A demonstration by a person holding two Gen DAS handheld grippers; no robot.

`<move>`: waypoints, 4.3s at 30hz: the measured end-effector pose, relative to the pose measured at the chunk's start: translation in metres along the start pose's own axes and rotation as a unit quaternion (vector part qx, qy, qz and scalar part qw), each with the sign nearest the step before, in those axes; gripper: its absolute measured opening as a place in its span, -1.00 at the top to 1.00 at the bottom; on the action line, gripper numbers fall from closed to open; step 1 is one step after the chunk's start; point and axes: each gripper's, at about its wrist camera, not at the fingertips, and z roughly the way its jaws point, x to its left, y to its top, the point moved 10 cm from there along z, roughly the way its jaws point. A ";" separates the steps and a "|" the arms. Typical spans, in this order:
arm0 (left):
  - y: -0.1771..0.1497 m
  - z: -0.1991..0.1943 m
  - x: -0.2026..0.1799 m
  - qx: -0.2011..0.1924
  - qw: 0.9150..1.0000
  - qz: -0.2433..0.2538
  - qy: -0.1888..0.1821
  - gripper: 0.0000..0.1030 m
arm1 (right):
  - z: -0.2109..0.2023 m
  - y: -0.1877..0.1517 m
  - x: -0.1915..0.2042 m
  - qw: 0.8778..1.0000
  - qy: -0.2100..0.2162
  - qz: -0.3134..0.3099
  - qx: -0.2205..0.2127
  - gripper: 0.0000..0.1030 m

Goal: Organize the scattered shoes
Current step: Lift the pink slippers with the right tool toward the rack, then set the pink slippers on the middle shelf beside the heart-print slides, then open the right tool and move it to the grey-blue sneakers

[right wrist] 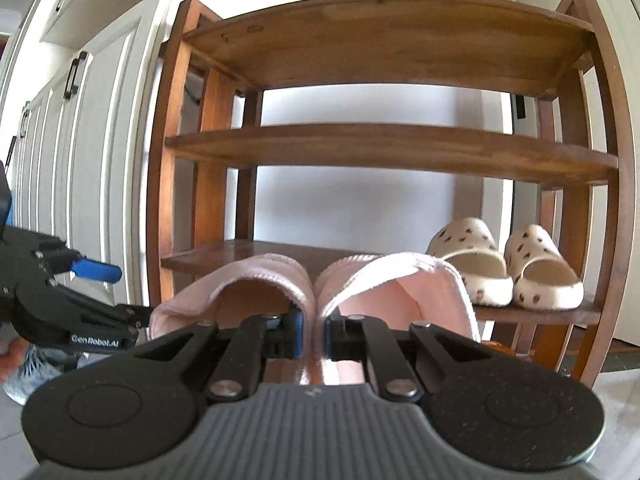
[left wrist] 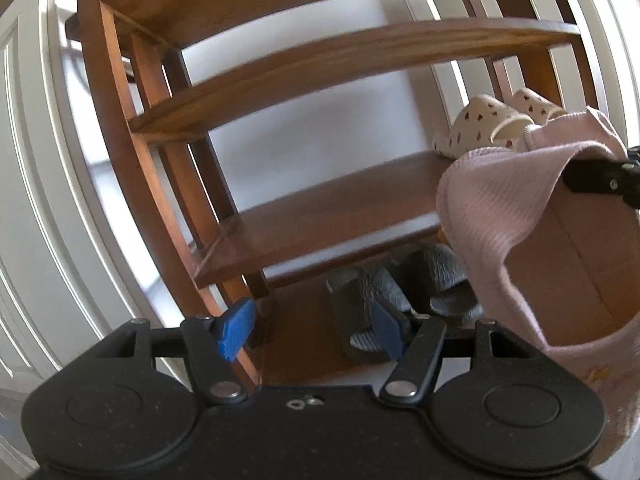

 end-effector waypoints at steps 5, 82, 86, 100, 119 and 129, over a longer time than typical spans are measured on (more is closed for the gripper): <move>0.032 0.005 0.007 -0.024 0.999 -0.016 0.014 -0.26 | 0.008 0.034 -0.004 1.000 0.001 0.006 -0.021 0.78; 0.012 0.057 -0.053 0.016 0.991 -0.102 -0.085 -0.26 | 0.052 -0.014 -0.056 0.992 -0.038 0.021 0.118 0.51; 0.018 0.062 -0.059 0.012 0.991 -0.098 -0.088 -0.26 | 0.049 -0.032 -0.051 0.989 -0.029 0.016 0.144 0.51; 0.036 0.103 -0.054 0.014 0.995 -0.082 -0.056 -0.27 | 0.112 -0.030 -0.039 0.986 -0.015 0.005 0.164 0.51; -0.053 0.060 -0.005 0.066 0.997 -0.031 -0.023 -0.26 | 0.117 -0.062 0.002 0.978 0.023 0.039 0.202 0.48; -0.191 -0.025 0.128 0.203 0.975 -0.022 0.090 -0.26 | 0.090 -0.138 0.148 0.939 0.164 -0.053 0.298 -0.03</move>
